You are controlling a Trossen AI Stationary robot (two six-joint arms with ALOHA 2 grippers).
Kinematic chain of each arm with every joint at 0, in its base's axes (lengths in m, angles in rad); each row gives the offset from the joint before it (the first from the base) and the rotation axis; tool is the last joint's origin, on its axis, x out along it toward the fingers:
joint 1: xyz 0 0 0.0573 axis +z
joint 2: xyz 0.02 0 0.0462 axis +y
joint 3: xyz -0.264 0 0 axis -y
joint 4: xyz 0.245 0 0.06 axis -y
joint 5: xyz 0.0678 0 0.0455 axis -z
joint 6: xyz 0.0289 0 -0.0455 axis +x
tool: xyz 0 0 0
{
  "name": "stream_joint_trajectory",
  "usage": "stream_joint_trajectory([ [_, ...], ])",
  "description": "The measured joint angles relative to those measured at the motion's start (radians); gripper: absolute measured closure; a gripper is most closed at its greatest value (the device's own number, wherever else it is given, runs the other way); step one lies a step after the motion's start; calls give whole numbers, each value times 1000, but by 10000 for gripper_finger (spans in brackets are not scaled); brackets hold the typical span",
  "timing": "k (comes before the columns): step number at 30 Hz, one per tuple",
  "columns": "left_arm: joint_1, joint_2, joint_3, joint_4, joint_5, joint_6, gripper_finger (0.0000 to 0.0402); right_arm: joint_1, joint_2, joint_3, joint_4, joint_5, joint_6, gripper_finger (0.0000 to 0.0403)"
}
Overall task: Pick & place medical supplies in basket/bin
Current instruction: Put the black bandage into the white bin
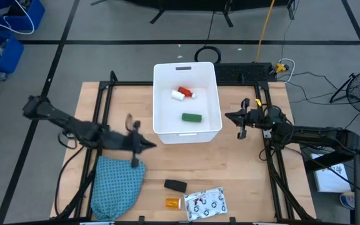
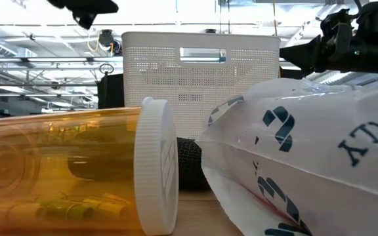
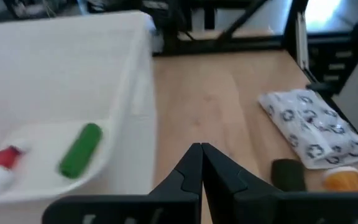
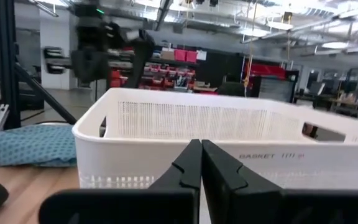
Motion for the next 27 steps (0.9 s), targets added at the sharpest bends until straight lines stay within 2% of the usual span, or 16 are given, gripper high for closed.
stream_joint_trajectory([
  [4, -70, 215, 121, -31, -7, -87, 394, 0, 0, -1, -8, 0, 43, 403],
  [8, -104, 402, 223, -42, 13, -80, 393, 0, 0, -1, 9, 0, 50, 403],
  [12, -122, 536, 299, -61, 36, -93, 364, 0, 0, -1, 18, -1, 101, 403],
  [15, -134, 605, 350, -73, 93, -100, 313, 9, 0, -1, 10, -4, 129, 403],
  [20, -148, 691, 399, -90, 225, -119, 202, 22, 0, -2, 12, -53, 116, 403],
  [24, -137, 742, 407, -93, 227, -124, 117, 21, 0, -2, 10, -79, 115, 403],
  [27, -122, 776, 407, -94, 227, -118, 68, 21, 1, -2, 6, -79, 117, 403],
])
